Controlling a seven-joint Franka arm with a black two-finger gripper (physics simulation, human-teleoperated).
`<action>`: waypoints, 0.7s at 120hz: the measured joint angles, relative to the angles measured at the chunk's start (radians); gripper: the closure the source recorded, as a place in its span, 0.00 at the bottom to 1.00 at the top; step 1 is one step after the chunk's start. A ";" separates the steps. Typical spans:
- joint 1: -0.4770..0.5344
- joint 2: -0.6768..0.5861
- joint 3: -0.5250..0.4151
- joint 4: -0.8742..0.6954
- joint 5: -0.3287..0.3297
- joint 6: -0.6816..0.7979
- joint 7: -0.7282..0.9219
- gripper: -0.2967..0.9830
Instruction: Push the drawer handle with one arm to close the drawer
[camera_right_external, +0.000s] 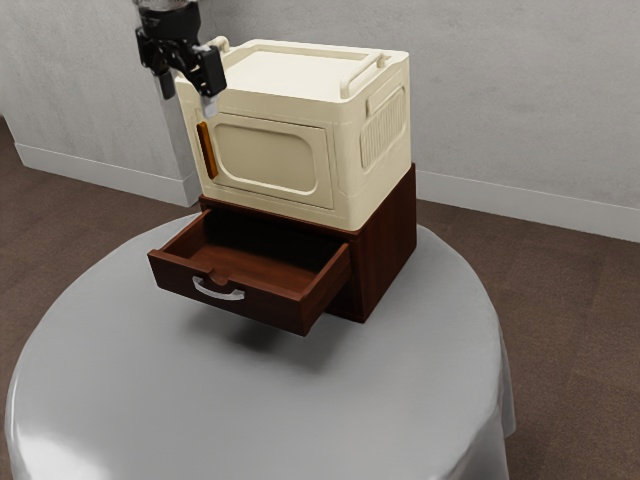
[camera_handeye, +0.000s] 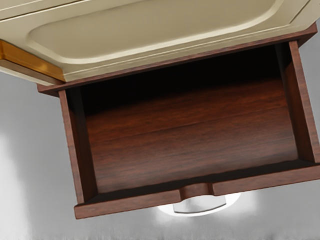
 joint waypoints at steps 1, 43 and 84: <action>0.000 0.000 0.000 0.000 0.000 0.000 0.000 0.23; 0.001 -0.411 0.004 -0.597 -0.014 0.068 -0.016 0.24; 0.002 -0.695 -0.001 -1.250 0.058 0.398 -0.154 0.74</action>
